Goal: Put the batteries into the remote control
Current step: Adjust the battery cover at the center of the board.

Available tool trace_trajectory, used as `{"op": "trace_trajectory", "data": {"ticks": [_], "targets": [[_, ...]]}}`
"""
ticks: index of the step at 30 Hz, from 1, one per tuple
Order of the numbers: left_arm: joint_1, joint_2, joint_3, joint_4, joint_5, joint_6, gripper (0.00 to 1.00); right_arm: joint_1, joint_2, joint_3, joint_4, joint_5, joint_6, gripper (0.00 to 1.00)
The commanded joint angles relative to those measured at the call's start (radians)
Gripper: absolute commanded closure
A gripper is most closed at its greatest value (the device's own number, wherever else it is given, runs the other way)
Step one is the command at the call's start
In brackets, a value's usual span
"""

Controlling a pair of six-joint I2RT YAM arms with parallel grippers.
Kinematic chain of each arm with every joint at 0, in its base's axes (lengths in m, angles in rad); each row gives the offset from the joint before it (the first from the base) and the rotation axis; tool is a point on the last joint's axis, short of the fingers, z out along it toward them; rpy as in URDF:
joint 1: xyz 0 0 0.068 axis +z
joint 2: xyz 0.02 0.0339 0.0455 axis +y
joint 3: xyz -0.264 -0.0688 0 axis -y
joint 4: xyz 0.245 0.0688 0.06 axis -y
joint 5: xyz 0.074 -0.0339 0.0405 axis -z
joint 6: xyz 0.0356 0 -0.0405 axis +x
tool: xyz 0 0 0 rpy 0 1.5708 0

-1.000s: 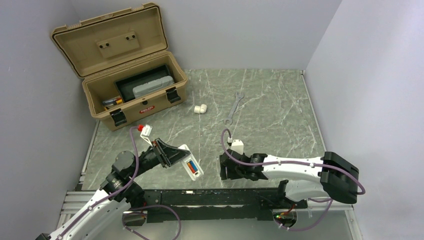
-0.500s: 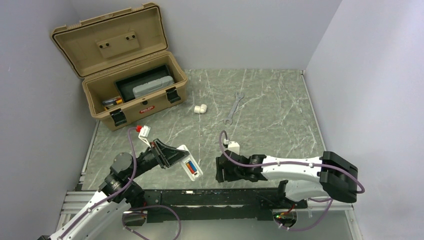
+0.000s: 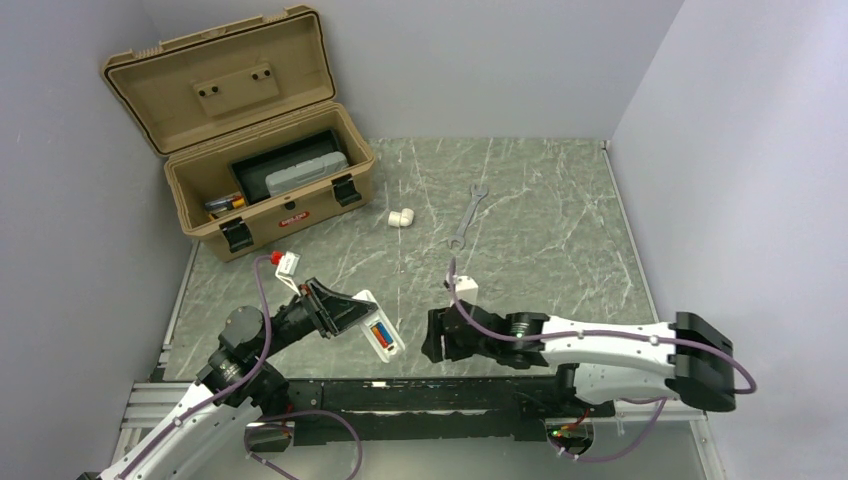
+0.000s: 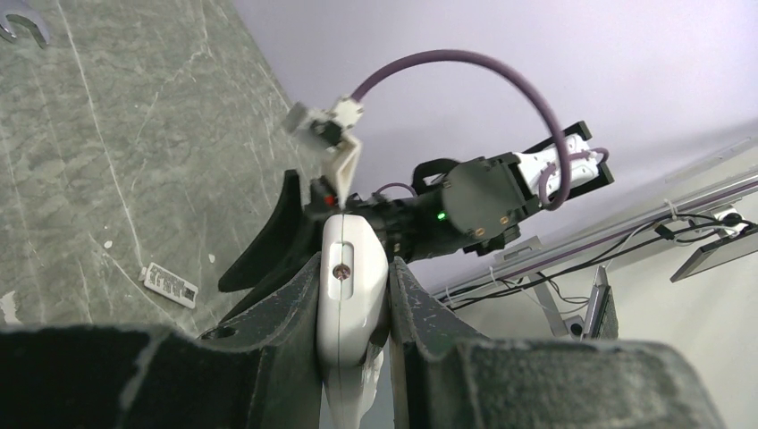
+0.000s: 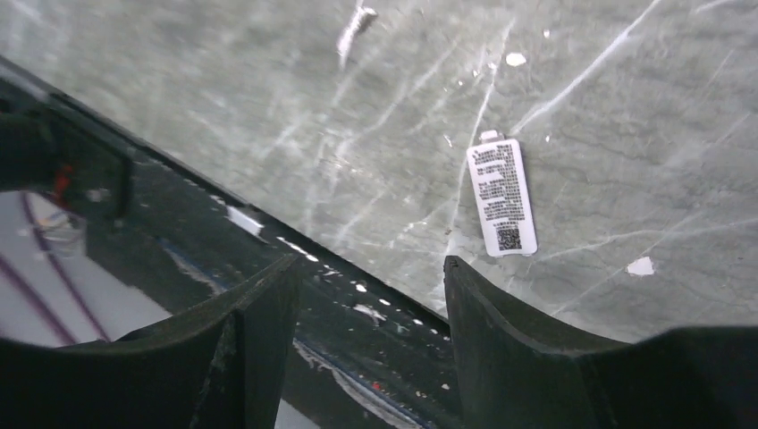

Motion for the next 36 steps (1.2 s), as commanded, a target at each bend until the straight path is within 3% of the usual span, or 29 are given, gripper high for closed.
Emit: {"op": "trace_trajectory", "data": {"ticks": [1,7,16,36], "targets": [[-0.004,0.005,0.007,0.054,0.004,-0.001,1.00,-0.002,-0.116,-0.042,0.021,0.088,0.016,0.38],[-0.003,0.001,0.016,0.043,0.000,0.004,1.00,-0.024,-0.022,-0.033,-0.027,0.128,-0.038,0.37],[-0.003,-0.007,0.038,0.005,-0.003,0.018,1.00,-0.045,0.111,-0.024,0.034,0.080,-0.116,0.33],[-0.003,-0.004,0.038,0.022,-0.003,0.012,1.00,-0.012,0.140,-0.026,0.093,-0.083,-0.077,0.34]]}}
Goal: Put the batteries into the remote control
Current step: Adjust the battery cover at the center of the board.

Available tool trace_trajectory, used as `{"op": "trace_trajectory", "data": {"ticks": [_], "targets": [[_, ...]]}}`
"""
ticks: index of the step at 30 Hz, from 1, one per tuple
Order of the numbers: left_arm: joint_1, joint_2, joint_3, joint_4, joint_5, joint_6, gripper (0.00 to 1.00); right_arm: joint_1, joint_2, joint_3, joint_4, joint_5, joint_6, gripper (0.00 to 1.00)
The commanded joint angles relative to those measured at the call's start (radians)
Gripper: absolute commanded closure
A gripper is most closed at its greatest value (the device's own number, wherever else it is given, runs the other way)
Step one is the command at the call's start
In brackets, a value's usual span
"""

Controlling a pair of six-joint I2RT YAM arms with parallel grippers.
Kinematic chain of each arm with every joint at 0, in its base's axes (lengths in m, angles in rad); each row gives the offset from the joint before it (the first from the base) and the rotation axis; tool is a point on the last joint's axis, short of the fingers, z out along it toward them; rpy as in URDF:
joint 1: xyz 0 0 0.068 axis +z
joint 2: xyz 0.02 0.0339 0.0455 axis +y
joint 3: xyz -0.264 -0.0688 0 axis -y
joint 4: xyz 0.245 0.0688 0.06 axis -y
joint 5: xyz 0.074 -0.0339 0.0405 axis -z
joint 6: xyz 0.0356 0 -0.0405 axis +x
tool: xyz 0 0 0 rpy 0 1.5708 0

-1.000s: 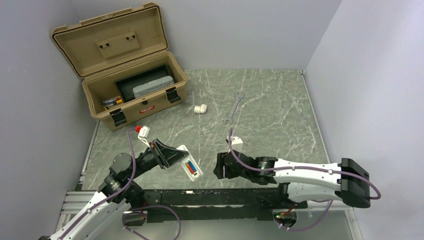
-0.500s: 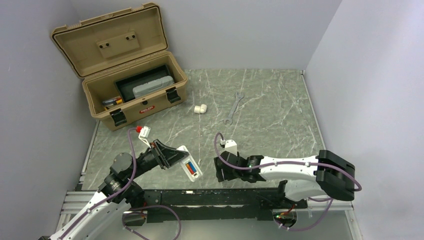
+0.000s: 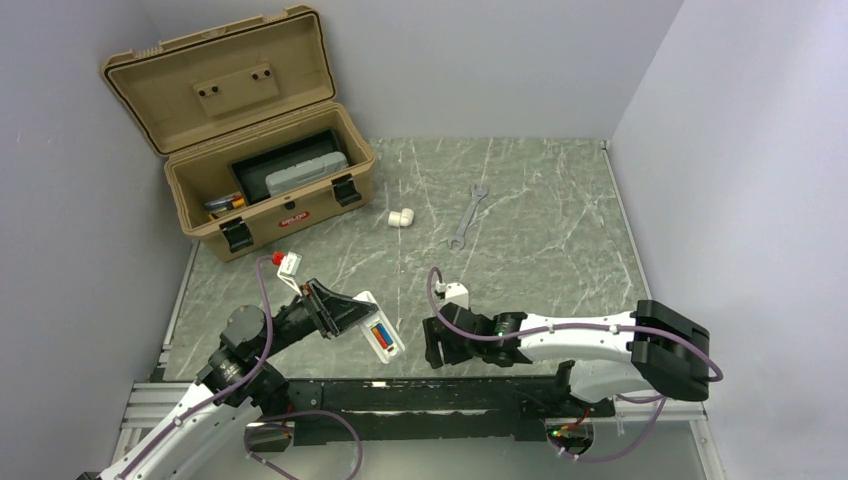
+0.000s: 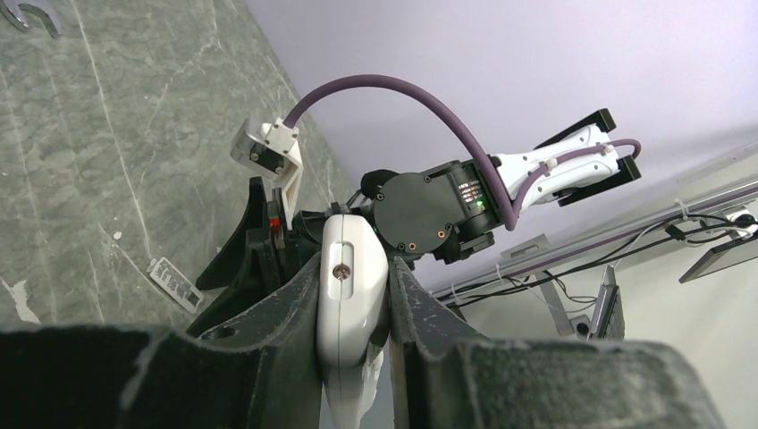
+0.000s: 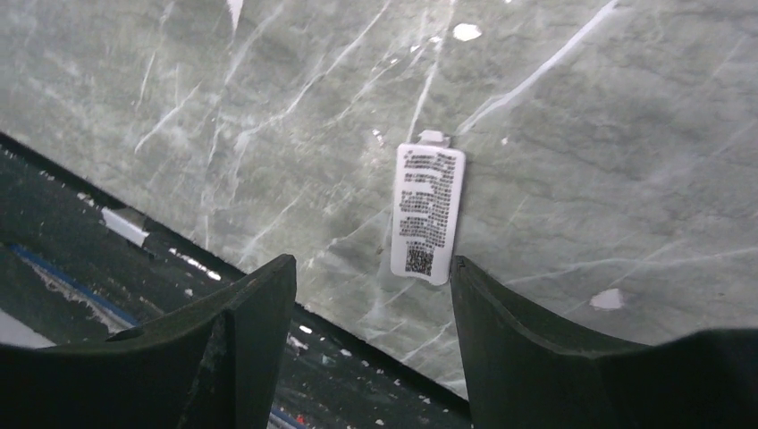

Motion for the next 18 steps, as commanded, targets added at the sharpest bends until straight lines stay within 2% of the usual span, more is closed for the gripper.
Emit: {"op": "trace_trajectory", "data": {"ticks": [1,18], "targets": [[-0.004,-0.007,0.034,0.047,-0.003,0.003,1.00,0.028,0.017,0.018,0.025,-0.061,0.024,0.34],[-0.004,-0.027,0.045,-0.001,-0.010,0.012,1.00,0.044,0.217,0.137,0.157,-0.062,-0.027,0.34]]}}
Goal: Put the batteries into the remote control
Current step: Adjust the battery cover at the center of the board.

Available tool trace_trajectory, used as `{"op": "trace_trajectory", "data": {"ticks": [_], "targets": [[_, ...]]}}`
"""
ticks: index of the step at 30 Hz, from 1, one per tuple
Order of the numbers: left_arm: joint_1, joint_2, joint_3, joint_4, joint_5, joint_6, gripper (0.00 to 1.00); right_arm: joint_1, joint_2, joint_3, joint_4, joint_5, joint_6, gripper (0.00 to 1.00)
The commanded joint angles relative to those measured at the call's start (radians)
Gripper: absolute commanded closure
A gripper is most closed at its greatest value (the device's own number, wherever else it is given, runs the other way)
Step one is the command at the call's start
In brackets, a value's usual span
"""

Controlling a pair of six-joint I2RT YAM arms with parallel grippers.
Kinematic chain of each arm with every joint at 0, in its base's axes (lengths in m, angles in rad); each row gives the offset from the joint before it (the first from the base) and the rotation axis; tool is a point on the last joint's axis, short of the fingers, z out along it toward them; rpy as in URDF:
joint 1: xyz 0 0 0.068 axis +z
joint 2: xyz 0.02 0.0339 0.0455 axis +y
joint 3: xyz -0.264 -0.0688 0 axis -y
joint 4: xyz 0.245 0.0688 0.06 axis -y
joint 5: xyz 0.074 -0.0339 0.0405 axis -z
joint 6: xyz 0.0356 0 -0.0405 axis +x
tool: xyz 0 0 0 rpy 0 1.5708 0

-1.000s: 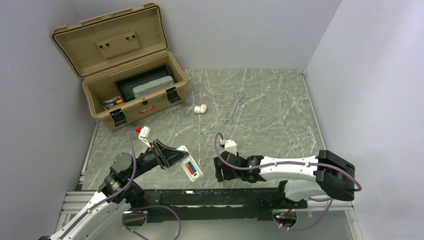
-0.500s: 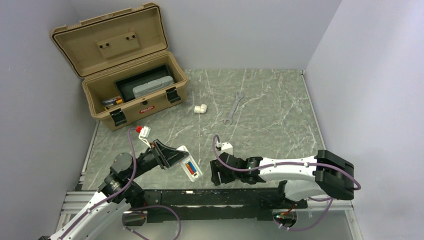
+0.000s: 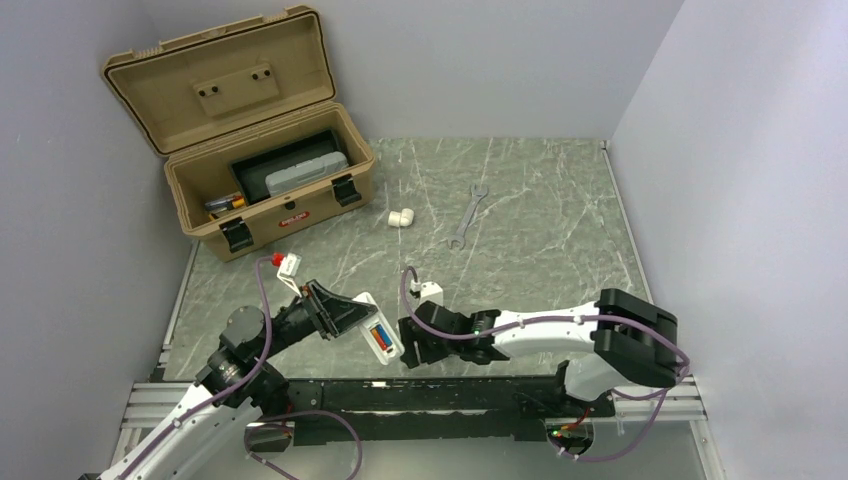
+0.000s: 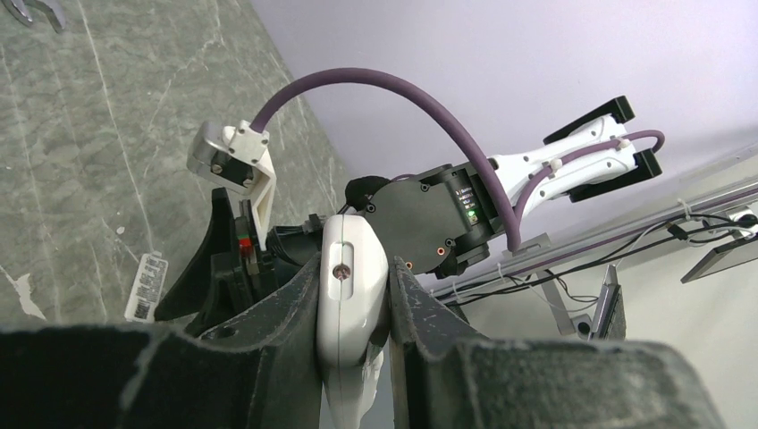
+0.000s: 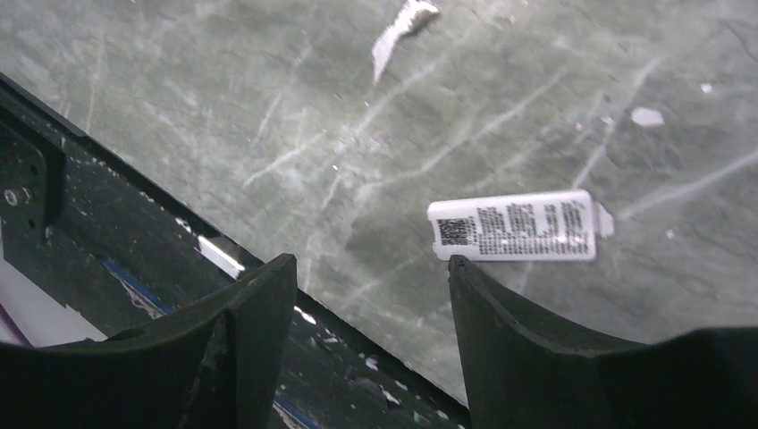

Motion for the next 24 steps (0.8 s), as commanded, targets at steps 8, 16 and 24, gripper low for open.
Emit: {"op": "trace_trajectory", "data": {"ticks": [8,16,24], "targets": [[-0.003,-0.023,0.044,0.002,-0.015,0.013,1.00,-0.002,0.168,0.166,-0.079,0.095,-0.071,0.35],[-0.004,-0.030,0.052,-0.016,-0.015,0.021,1.00,-0.056,0.249,0.240,-0.139,0.120,-0.122,0.34],[-0.003,-0.038,0.042,-0.013,-0.019,0.017,1.00,-0.094,0.262,0.250,-0.067,0.109,-0.200,0.32]]}}
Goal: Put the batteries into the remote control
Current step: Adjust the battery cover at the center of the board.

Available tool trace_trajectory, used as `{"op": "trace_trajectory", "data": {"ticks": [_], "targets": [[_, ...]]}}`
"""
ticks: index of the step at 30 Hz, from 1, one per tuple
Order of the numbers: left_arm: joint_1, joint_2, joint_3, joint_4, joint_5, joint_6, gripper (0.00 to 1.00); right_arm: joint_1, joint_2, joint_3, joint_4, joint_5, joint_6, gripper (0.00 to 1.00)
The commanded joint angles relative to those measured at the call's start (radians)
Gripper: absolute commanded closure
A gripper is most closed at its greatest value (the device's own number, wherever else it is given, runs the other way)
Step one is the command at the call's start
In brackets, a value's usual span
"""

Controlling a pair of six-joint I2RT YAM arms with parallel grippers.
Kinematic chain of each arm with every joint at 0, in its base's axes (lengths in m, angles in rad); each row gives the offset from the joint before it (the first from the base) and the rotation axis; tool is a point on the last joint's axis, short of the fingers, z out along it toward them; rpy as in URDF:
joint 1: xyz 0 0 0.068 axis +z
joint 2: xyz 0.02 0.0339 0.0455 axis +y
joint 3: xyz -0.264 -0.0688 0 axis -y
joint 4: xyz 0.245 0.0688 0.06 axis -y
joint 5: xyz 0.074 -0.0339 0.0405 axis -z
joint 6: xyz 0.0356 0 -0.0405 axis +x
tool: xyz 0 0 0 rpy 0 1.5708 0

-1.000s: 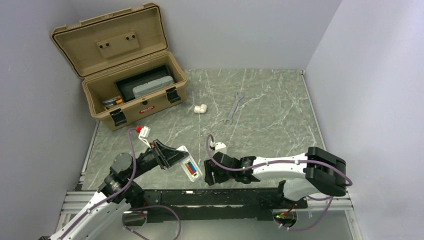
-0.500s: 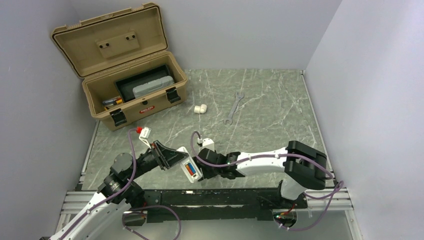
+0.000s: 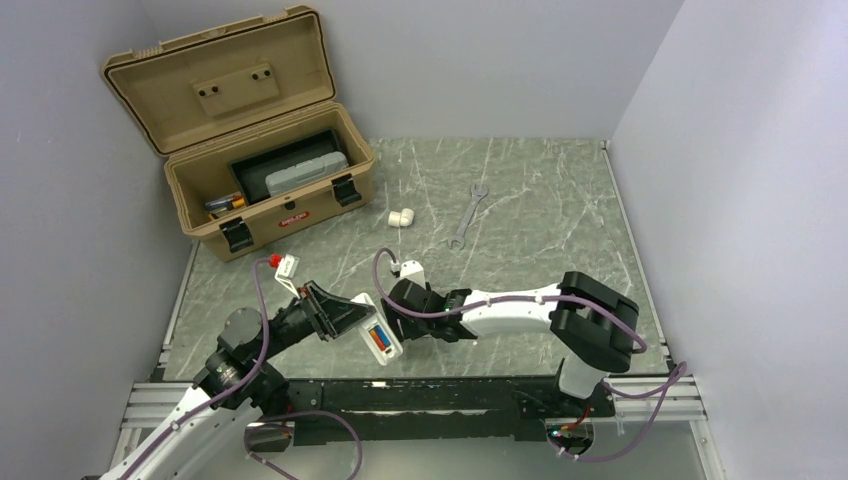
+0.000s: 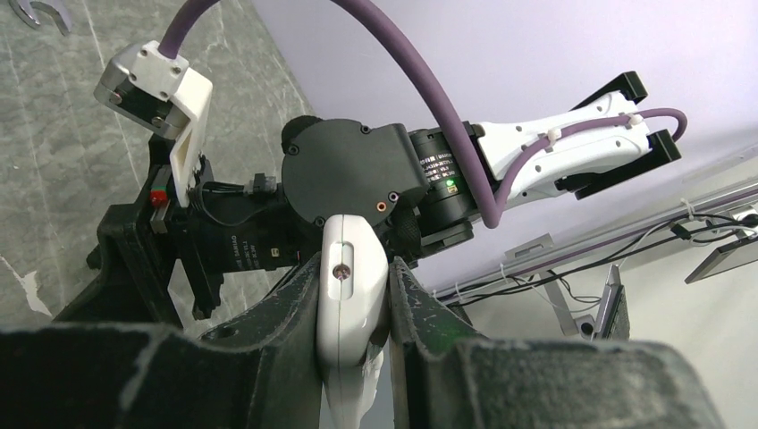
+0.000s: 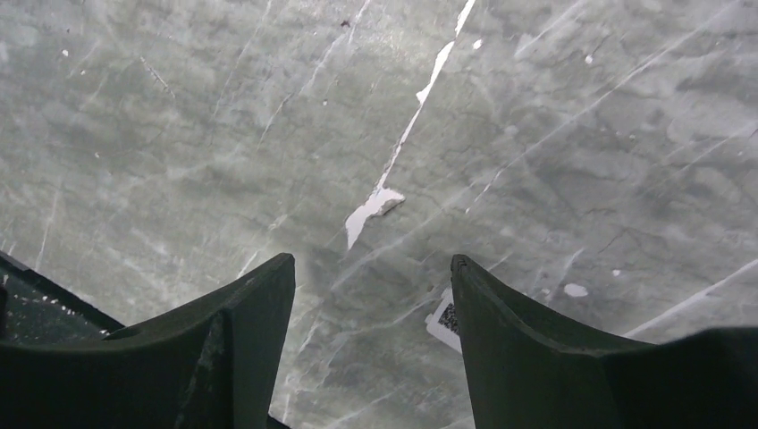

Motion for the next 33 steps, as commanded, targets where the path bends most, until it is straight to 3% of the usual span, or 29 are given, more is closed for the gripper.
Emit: {"op": "trace_trajectory", "data": {"ticks": [1,8,16,21,33], "targets": [[-0.004,-0.006,0.040,0.024,-0.013,0.010,1.00,-0.019,0.035,0.014,0.005,0.015,-0.079,0.32],[-0.003,-0.003,0.059,0.006,-0.014,0.019,1.00,-0.055,0.062,0.077,0.026,0.026,-0.130,0.31],[-0.003,-0.029,0.096,-0.056,-0.041,0.046,1.00,-0.010,-0.129,0.000,0.110,-0.123,-0.281,0.32],[-0.003,-0.010,0.102,-0.037,-0.033,0.044,1.00,0.038,-0.168,-0.032,0.073,-0.202,-0.242,0.33],[-0.003,0.040,0.110,0.009,-0.017,0.040,1.00,0.061,-0.197,-0.131,-0.015,-0.106,-0.098,0.35]]}}
